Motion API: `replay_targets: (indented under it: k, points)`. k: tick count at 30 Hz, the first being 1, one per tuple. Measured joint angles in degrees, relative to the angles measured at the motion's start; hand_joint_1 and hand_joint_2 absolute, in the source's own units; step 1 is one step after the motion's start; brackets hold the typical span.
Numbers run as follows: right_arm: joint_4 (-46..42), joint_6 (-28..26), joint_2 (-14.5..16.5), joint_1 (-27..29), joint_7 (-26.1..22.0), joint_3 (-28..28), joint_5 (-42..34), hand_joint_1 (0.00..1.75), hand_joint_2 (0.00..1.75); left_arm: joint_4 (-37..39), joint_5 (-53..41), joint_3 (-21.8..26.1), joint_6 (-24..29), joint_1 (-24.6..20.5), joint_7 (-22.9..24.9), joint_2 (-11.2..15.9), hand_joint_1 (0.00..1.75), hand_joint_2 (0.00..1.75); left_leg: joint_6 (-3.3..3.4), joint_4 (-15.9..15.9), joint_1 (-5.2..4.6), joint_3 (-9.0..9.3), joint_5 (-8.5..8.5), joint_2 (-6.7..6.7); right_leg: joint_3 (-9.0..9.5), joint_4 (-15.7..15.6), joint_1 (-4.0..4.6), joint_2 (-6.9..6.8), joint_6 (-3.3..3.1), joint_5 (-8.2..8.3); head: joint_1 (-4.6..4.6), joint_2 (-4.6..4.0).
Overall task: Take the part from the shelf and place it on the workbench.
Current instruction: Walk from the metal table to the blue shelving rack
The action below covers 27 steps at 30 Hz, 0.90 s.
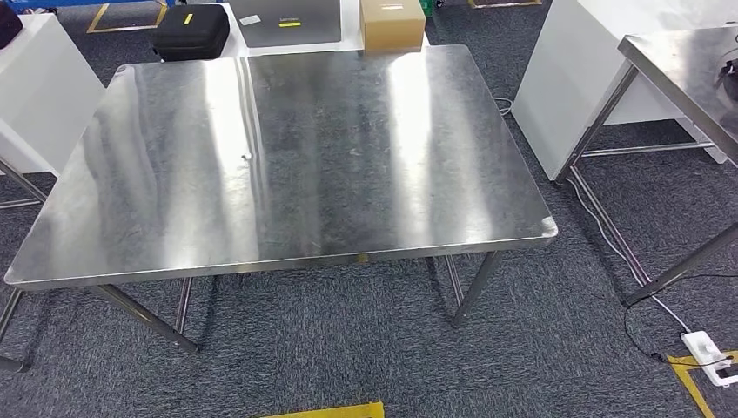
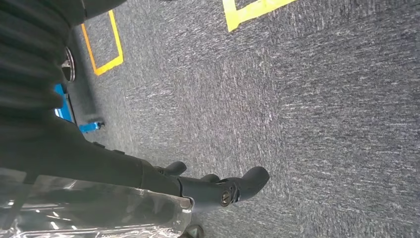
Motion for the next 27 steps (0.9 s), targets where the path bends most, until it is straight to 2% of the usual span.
replay_targets:
  k: [1, 2, 5, 6, 7, 8, 10, 11, 12, 13, 15, 16, 17, 19, 20, 21, 22, 24, 25, 26, 27]
  points:
    - [0.01, -0.05, 0.09, -0.06, 0.04, 0.09, 0.19, 0.0, 1.75, 0.0, 0.15, 0.07, 0.02, 0.01, -0.06, 0.07, 0.0, 0.0, 0.24, -2.96, -0.07, 1.65, 0.78, -0.07, -0.19, 0.15, 0.12, 0.02, 0.22, 0.11, 0.04, 0.0]
    - [0.01, -0.11, 0.17, -0.14, 0.07, 0.17, 0.37, 0.0, 1.75, 0.0, 0.27, 0.14, 0.05, 0.05, -0.07, 0.11, 0.0, 0.0, 0.54, -4.51, -0.24, 2.37, 1.04, -0.14, -0.37, 0.23, 0.24, 0.03, 0.53, 0.28, 0.06, 0.0]
    - [0.04, -0.21, 0.36, -0.24, 0.2, 0.54, 0.8, 0.0, 1.75, 0.0, 0.52, 0.27, 0.23, 0.26, 0.07, 0.17, 0.0, 0.0, 1.88, -5.26, -0.61, 1.96, 1.82, -0.06, -0.91, 0.14, 0.42, 0.04, 1.76, 0.85, 0.11, 0.0]
    - [0.04, -0.21, 0.35, -0.23, 0.28, 0.7, 0.9, 0.0, 1.75, 0.0, 0.56, 0.29, 0.3, 0.28, 0.14, 0.17, 0.0, 0.0, 2.45, -5.69, -0.59, 1.84, 2.35, 0.04, -1.4, 0.71, 0.47, 0.06, 1.95, 0.42, 0.14, 0.0]
    - [0.05, -0.21, 0.34, -0.23, 0.39, 0.85, 1.01, 0.0, 1.75, 0.0, 0.61, 0.32, 0.38, 0.27, 0.21, 0.17, 0.0, 0.0, 3.03, -6.14, -0.54, 1.61, 2.93, 0.17, -2.34, 2.37, 0.53, 0.08, 1.86, -0.73, 0.25, 0.0]
    - [0.05, -0.2, 0.3, -0.24, 0.47, 0.97, 1.13, 0.0, 1.75, 0.0, 0.68, 0.4, 0.45, 0.26, 0.27, 0.17, 0.0, 0.0, 3.48, -6.46, -0.5, 1.25, 3.49, 0.31, -3.74, 5.37, 0.48, 0.11, 1.59, -2.59, 0.4, 0.0]
    - [0.07, -0.19, 0.27, -0.21, 0.56, 1.17, 1.33, 0.0, 1.75, 0.0, 0.83, 0.56, 0.5, 0.28, 0.33, 0.2, 0.0, 0.0, 3.85, -6.49, -0.72, 0.2, 4.26, 0.46, -6.81, 12.98, 0.21, 0.14, 1.23, -6.65, 0.67, 0.0]
    - [0.07, -0.19, 0.25, -0.18, 0.56, 1.22, 1.38, 0.0, 1.75, 0.0, 0.89, 0.63, 0.49, 0.31, 0.33, 0.18, 0.0, 0.0, 3.82, -6.45, -0.78, -0.3, 4.61, 0.51, -7.54, 15.58, 0.12, 0.14, 1.43, -7.81, 0.73, 0.0]
    - [0.07, -0.19, 0.21, -0.15, 0.54, 1.26, 1.39, 0.0, 1.75, 0.0, 0.95, 0.66, 0.49, 0.33, 0.33, 0.15, 0.0, 0.0, 3.73, -6.4, -0.81, -0.73, 4.94, 0.54, -7.1, 15.99, 0.04, 0.13, 1.84, -8.06, 0.74, 0.0]
    - [0.07, -0.19, 0.16, -0.15, 0.48, 1.31, 1.36, 0.0, 1.75, 0.0, 0.98, 0.68, 0.48, 0.34, 0.32, 0.11, 0.0, 0.0, 3.57, -6.33, -0.81, -1.13, 5.24, 0.54, -5.4, 13.96, -0.04, 0.12, 2.39, -7.45, 0.77, 0.0]
    - [0.07, -0.19, 0.03, -0.26, 0.19, 1.43, 1.19, 0.0, 1.75, 0.0, 0.99, 0.72, 0.48, 0.36, 0.24, 0.05, 0.0, 0.0, 3.11, -5.96, -0.84, -1.79, 5.7, 0.53, 0.17, 5.32, -0.29, 0.06, 3.19, -5.18, 0.91, 0.0]
    - [0.07, -0.19, 0.0, -0.34, 0.0, 1.49, 1.07, 0.0, 1.75, 0.0, 0.94, 0.73, 0.47, 0.36, 0.16, 0.03, 0.0, 0.0, 2.83, -5.71, -0.93, -2.03, 5.86, 0.54, 2.2, 1.63, -0.2, 0.07, 3.23, -4.17, 1.06, 0.0]
    - [0.08, -0.19, -0.03, -0.39, -0.17, 1.52, 0.9, 0.0, 1.75, 0.0, 0.84, 0.74, 0.46, 0.36, 0.05, 0.03, 0.0, 0.0, 2.5, -5.52, -1.02, -2.18, 6.04, 0.55, 3.27, -0.52, -0.05, 0.1, 3.02, -3.56, 1.14, 0.0]
    - [0.09, -0.19, -0.14, -0.32, -0.37, 1.52, 0.62, 0.0, 1.75, 0.0, 0.57, 0.74, 0.44, 0.37, -0.07, -0.03, 0.0, 0.0, 1.85, -5.44, -1.11, -2.26, 6.45, 0.56, 3.15, -1.01, 0.39, 0.19, 2.3, -2.96, 1.22, 0.0]
    - [0.09, -0.18, -0.2, -0.27, -0.4, 1.52, 0.51, 0.0, 1.75, 0.0, 0.43, 0.74, 0.44, 0.38, -0.09, -0.07, 0.0, 0.0, 1.47, -5.41, -0.98, -2.37, 6.56, 0.52, 3.02, -0.94, 0.12, 0.17, 1.83, -2.67, 1.18, 0.0]
    - [0.09, -0.15, -0.26, -0.25, -0.36, 1.52, 0.45, 0.0, 1.75, 0.0, 0.29, 0.73, 0.44, 0.39, -0.07, -0.1, 0.0, 0.0, 1.14, -4.96, -0.84, -2.65, 6.04, 0.47, 2.94, -0.96, -0.11, 0.13, 1.34, -2.3, 1.15, 0.0]
    - [0.09, -0.11, -0.3, -0.26, -0.26, 1.52, 0.41, 0.0, 1.75, 0.0, 0.16, 0.73, 0.45, 0.4, -0.04, -0.14, 0.0, 0.0, 0.81, -3.64, -0.68, -3.24, 4.7, 0.42, 2.75, -1.02, -0.37, 0.08, 0.78, -1.88, 1.07, 0.0]
    - [0.09, -0.03, -0.37, -0.28, -0.06, 1.52, 0.29, 0.0, 1.75, 0.0, -0.09, 0.73, 0.45, 0.37, 0.07, -0.21, 0.0, 0.0, 0.26, 2.64, -0.44, -5.66, -0.11, 0.26, 2.16, -1.0, -0.48, -0.01, 0.03, -1.05, 0.92, 0.0]
    - [0.09, 0.04, -0.41, -0.25, 0.01, 1.52, 0.16, 0.0, 1.75, 0.0, -0.2, 0.72, 0.44, 0.34, 0.16, -0.25, 0.0, 0.0, 0.04, 6.74, -0.34, -7.06, -2.5, 0.2, 1.68, -0.94, -0.4, -0.03, -0.1, -0.7, 0.87, 0.0]
    - [0.09, 0.14, -0.45, -0.21, 0.03, 1.52, -0.01, 0.0, 1.75, 0.0, -0.35, 0.72, 0.42, 0.31, 0.28, -0.28, 0.0, 0.0, -0.11, 10.02, -0.25, -7.98, -4.04, 0.13, 1.2, -0.84, -0.34, -0.02, -0.08, -0.37, 0.86, 0.0]
    - [0.09, 0.23, -0.5, -0.18, 0.05, 1.52, -0.17, 0.0, 1.75, 0.0, -0.49, 0.71, 0.39, 0.28, 0.42, -0.3, 0.0, 0.0, -0.18, 11.48, -0.16, -7.98, -4.53, 0.11, 0.71, -0.72, -0.3, -0.01, 0.04, -0.11, 0.85, 0.0]
